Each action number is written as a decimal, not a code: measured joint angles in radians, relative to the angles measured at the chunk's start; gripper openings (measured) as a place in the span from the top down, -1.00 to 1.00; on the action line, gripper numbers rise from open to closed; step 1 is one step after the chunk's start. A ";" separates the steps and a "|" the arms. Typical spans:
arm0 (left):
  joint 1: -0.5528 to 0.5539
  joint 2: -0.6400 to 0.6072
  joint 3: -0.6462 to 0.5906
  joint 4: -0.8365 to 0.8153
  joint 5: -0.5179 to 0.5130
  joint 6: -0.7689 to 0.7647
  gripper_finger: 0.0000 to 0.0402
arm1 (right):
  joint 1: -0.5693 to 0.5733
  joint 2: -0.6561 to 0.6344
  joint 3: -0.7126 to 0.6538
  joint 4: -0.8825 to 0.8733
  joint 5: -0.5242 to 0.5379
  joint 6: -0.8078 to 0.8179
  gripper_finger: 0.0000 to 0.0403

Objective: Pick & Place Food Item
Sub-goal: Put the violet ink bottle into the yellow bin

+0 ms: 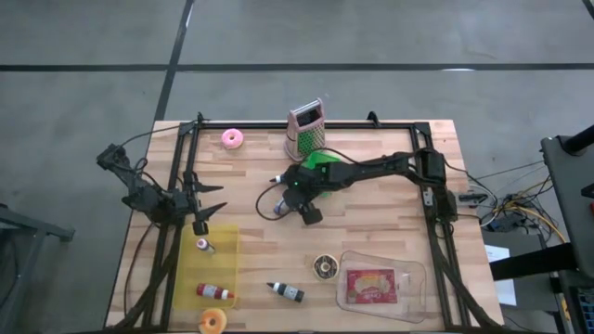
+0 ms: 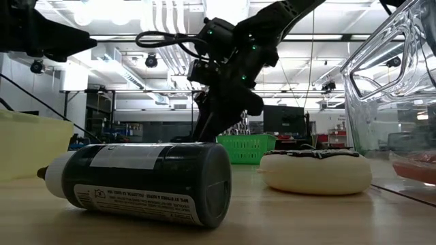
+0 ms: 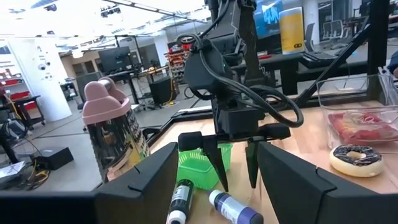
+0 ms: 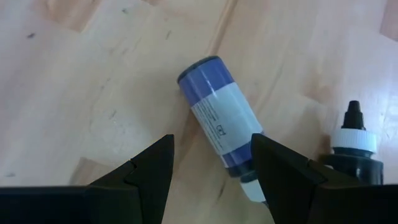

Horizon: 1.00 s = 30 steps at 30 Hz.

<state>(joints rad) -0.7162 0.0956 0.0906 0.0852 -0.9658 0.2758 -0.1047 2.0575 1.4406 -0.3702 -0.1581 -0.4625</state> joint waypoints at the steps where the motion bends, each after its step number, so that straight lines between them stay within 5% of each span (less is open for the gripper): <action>1: 0.000 0.000 0.000 0.000 0.000 -0.003 -0.12 | 0.001 0.000 0.000 0.000 0.000 0.001 -0.03; 30: 0.000 0.000 -0.002 0.004 0.000 -0.018 -0.12 | -0.030 0.007 0.002 0.015 0.031 -0.061 -0.03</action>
<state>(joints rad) -0.7162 0.0956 0.0891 0.0895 -0.9653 0.2577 -0.1351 2.0644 1.4431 -0.3552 -0.1273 -0.5236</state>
